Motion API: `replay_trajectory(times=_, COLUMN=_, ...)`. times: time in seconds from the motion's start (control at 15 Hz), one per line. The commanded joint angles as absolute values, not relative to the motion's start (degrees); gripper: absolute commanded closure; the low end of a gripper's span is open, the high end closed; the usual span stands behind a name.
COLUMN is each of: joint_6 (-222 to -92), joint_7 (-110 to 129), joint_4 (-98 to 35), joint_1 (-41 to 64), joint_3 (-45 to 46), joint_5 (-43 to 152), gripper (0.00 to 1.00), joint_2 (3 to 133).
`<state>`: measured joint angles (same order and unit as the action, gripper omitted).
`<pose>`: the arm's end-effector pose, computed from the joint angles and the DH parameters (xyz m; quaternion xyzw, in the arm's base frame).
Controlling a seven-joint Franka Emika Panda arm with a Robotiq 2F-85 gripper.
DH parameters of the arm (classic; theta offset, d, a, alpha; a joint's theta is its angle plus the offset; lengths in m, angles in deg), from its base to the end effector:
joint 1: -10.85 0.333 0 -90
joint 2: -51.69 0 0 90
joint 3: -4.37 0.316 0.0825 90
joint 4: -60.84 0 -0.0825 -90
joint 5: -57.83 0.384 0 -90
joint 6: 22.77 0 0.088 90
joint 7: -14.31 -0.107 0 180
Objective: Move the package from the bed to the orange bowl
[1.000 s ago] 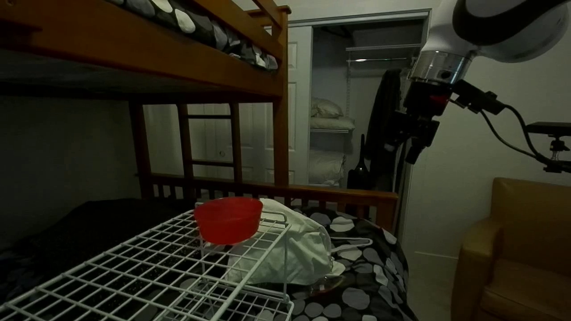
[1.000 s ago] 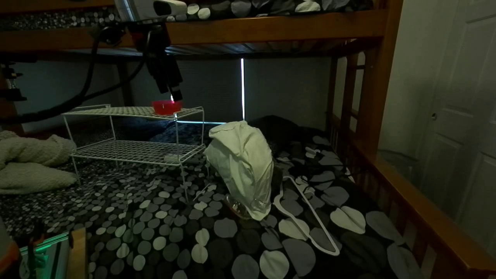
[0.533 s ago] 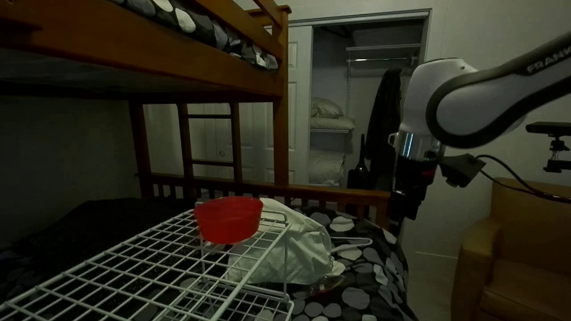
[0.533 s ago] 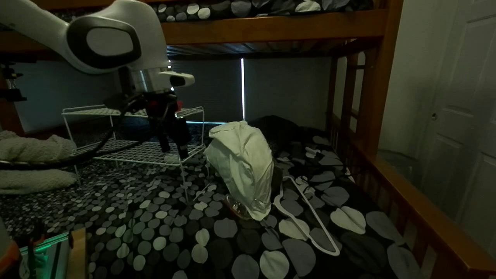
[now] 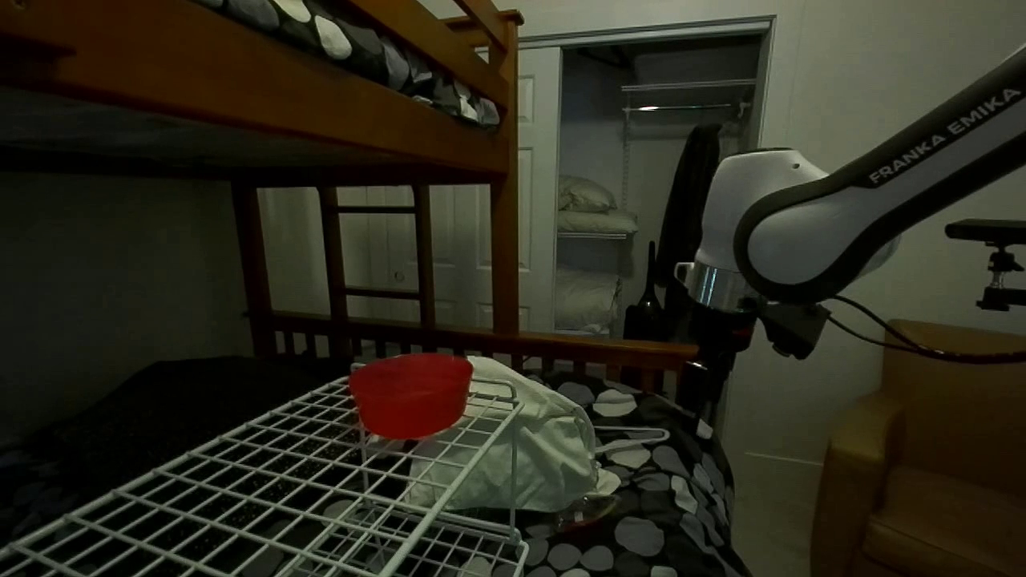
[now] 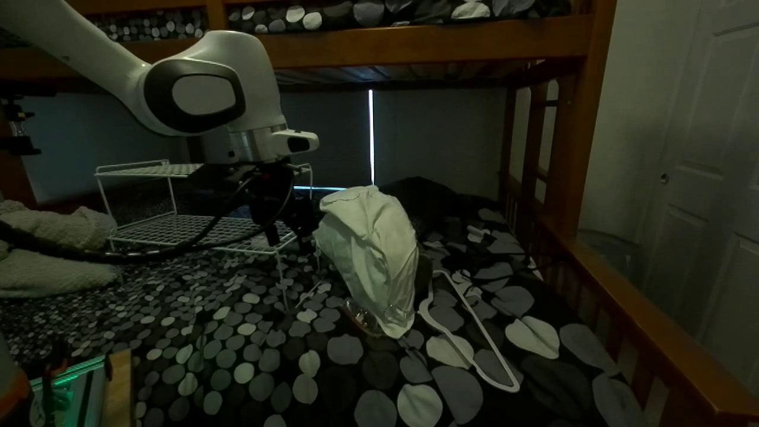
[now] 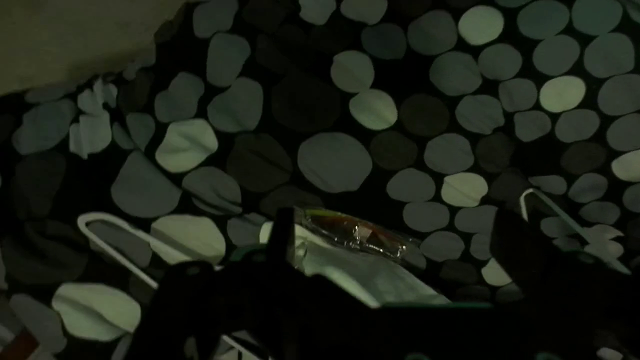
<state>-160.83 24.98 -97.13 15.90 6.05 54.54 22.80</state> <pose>0.3708 0.0427 0.3795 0.9821 0.1690 0.0770 0.0307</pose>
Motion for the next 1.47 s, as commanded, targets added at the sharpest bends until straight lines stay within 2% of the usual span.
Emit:
replay_trajectory(times=0.0, joint_6=-170.8, joint_7=35.1, joint_4=-97.0, joint_1=16.3, joint_3=3.1, joint_5=50.7, gripper=0.0, joint_2=29.4)
replay_trajectory(times=0.2, joint_6=-182.8, joint_7=48.4, joint_4=-97.3, joint_1=20.3, joint_3=-2.7, joint_5=54.8, gripper=0.0, joint_2=37.3)
replay_trajectory(times=0.33, joint_6=-189.4, joint_7=57.3, joint_4=-97.5, joint_1=28.9, joint_3=-11.0, joint_5=59.4, gripper=0.0, joint_2=43.9)
replay_trajectory(times=0.47, joint_6=-188.9, joint_7=66.4, joint_4=-97.6, joint_1=36.7, joint_3=-17.5, joint_5=66.7, gripper=0.0, joint_2=48.5)
replay_trajectory(times=0.53, joint_6=-187.7, joint_7=69.8, joint_4=-96.7, joint_1=34.1, joint_3=-15.9, joint_5=71.1, gripper=0.0, joint_2=51.9)
replay_trajectory(times=0.6, joint_6=-187.5, joint_7=64.1, joint_4=-97.5, joint_1=27.1, joint_3=-8.2, joint_5=66.7, gripper=0.0, joint_2=46.8)
replay_trajectory(times=0.67, joint_6=-187.8, joint_7=66.2, joint_4=-97.3, joint_1=33.4, joint_3=-14.8, joint_5=68.1, gripper=0.0, joint_2=49.4)
replay_trajectory(times=0.93, joint_6=-189.3, joint_7=68.3, joint_4=-96.4, joint_1=33.0, joint_3=-15.6, joint_5=67.7, gripper=0.0, joint_2=54.2)
replay_trajectory(times=1.27, joint_6=-197.4, joint_7=79.1, joint_4=-95.3, joint_1=29.6, joint_3=-17.7, joint_5=67.3, gripper=0.0, joint_2=62.9)
replay_trajectory(times=1.4, joint_6=-201.9, joint_7=82.6, joint_4=-94.4, joint_1=26.6, joint_3=-14.6, joint_5=71.3, gripper=0.0, joint_2=63.7)
